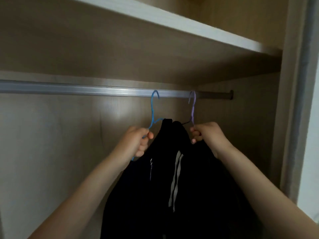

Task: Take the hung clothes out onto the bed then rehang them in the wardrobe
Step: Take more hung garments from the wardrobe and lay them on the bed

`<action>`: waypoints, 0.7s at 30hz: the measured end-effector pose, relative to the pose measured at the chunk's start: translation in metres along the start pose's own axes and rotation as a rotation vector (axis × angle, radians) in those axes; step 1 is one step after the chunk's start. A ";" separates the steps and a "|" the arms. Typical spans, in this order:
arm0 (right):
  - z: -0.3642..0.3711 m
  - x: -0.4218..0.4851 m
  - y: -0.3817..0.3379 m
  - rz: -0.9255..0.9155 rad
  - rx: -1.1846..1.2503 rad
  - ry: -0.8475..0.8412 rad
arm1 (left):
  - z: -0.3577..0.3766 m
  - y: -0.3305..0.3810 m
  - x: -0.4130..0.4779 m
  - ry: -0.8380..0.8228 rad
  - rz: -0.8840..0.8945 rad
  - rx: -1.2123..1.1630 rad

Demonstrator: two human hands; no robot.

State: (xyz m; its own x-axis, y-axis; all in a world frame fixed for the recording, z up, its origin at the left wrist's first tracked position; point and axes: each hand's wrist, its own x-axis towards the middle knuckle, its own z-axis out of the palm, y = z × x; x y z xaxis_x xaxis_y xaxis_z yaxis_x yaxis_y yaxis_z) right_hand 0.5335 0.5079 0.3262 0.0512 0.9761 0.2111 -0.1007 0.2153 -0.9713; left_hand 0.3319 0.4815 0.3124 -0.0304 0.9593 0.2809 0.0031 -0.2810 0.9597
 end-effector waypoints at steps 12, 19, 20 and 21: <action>-0.008 -0.232 0.151 0.129 0.007 0.183 | -0.038 -0.153 -0.169 -0.071 -0.170 0.121; 0.009 -0.378 0.156 0.125 0.007 0.486 | -0.044 -0.156 -0.258 -0.352 -0.185 0.172; 0.006 -0.398 0.151 0.106 0.000 0.534 | -0.044 -0.150 -0.269 -0.399 -0.178 0.161; 0.002 -0.419 0.144 0.087 -0.001 0.578 | -0.043 -0.143 -0.278 -0.448 -0.158 0.152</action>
State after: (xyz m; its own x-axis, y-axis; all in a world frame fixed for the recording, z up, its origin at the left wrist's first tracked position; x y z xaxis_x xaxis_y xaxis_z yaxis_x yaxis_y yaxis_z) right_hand 0.4954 0.1303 0.0985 0.5768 0.8161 0.0372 -0.1276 0.1350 -0.9826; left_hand 0.2967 0.2533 0.0966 0.3904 0.9176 0.0747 0.1794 -0.1555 0.9714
